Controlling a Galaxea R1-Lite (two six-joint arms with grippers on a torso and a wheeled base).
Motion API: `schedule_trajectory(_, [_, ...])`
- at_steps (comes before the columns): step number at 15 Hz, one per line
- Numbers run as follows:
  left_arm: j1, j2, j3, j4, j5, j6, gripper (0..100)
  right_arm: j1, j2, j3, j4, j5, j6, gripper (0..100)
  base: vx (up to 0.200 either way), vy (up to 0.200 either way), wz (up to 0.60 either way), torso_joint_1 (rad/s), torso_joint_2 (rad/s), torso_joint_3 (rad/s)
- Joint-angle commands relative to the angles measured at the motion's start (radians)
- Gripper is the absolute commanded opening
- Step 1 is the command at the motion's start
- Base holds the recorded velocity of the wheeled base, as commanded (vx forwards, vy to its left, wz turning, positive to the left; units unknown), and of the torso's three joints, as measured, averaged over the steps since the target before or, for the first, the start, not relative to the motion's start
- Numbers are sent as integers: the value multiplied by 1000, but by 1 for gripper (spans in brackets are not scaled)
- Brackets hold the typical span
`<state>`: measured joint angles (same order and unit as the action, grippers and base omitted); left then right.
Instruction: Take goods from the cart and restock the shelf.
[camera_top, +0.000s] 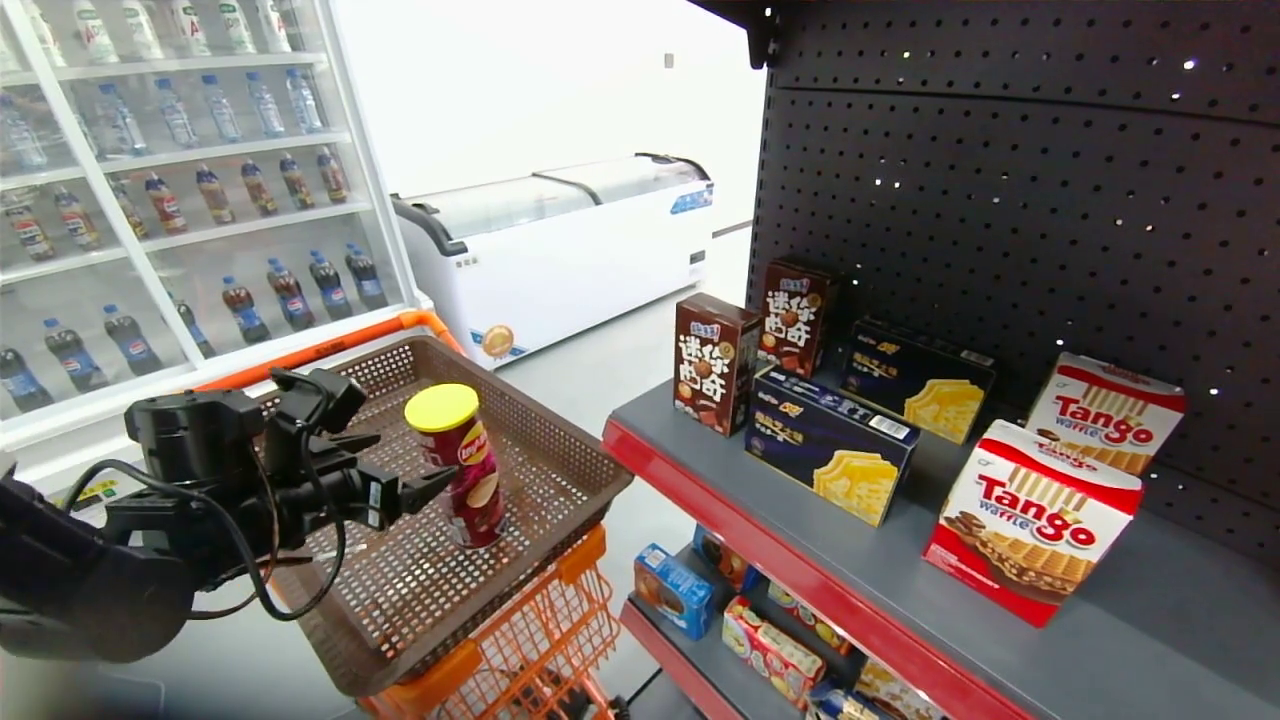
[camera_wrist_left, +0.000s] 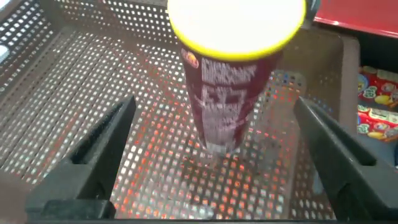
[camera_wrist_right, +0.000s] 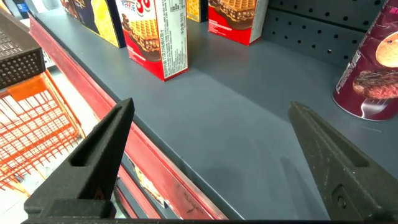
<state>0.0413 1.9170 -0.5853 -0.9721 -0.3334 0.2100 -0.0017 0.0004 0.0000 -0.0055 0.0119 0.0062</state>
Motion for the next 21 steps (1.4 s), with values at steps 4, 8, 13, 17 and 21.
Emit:
schedule_trajectory(4, [-43, 168, -134, 1, 40, 0, 100, 0, 0, 0, -1, 0, 0, 100, 0, 0, 0, 0, 0, 0])
schedule_trajectory(8, [-78, 260, -243, 4, 93, -1, 100, 0, 0, 0, -1, 0, 0, 100, 0, 0, 0, 0, 0, 0])
schedule_trajectory(13, [-101, 312, -312, 12, 91, -8, 100, 0, 0, 0, -1, 0, 0, 100, 0, 0, 0, 0, 0, 0])
schedule_trajectory(17, [-110, 320, -337, 13, 128, -24, 0, 0, 0, 0, -1, 0, 0, 100, 0, 0, 0, 0, 0, 0])
schedule_trajectory(21, [-120, 172, -312, 27, 198, -57, 0, 0, 0, 0, -1, 0, 0, 100, 0, 0, 0, 0, 0, 0])
